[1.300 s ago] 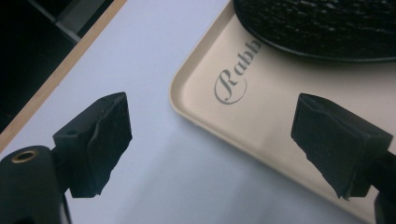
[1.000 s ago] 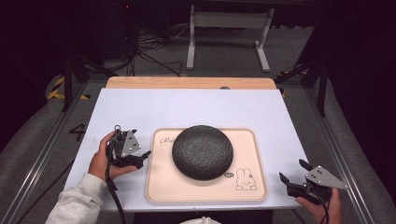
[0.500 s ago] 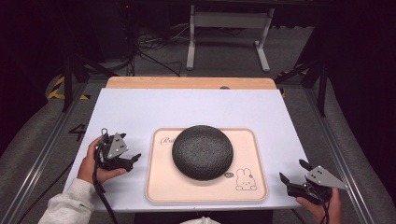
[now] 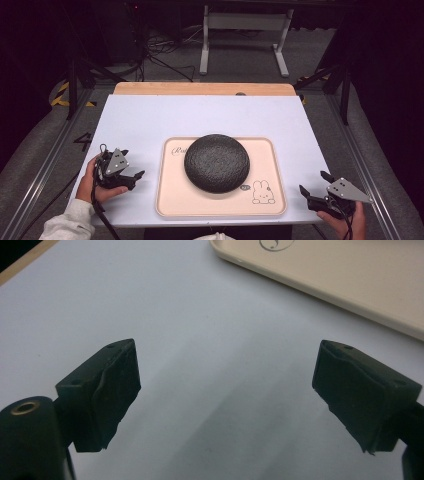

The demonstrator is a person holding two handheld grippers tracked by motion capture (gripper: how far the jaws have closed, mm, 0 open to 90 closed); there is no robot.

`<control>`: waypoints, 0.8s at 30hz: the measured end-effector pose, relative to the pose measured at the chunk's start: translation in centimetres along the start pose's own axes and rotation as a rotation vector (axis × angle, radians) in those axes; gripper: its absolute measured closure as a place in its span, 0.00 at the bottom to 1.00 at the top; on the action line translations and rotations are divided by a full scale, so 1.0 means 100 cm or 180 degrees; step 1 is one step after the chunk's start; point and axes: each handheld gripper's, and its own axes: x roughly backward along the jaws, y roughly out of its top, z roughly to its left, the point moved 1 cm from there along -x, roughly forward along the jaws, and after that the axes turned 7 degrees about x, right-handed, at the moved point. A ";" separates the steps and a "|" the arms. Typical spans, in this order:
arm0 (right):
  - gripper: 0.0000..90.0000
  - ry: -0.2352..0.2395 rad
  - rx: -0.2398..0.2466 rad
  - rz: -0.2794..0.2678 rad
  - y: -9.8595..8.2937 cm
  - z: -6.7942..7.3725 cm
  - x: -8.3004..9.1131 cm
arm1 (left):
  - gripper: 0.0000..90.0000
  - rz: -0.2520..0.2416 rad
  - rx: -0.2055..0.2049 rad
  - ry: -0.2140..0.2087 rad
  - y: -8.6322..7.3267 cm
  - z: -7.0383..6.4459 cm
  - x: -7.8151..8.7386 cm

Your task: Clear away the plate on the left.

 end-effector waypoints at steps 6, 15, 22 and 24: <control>0.17 -0.0002 0.0000 0.0004 0.000 0.000 0.000 | 0.14 -0.0033 0.0132 -0.0044 -0.011 0.001 0.005; 0.17 -0.0008 0.0007 0.0002 0.001 0.000 0.000 | 0.14 -0.0113 0.0320 -0.0157 -0.027 -0.004 0.015; 0.17 0.0001 0.0018 0.0002 0.001 0.001 0.000 | 0.14 -0.0186 0.0433 -0.0166 -0.037 -0.003 0.027; 0.17 0.0001 0.0016 -0.0002 0.001 0.001 0.000 | 0.14 -0.0174 0.0419 -0.0178 -0.038 -0.004 0.029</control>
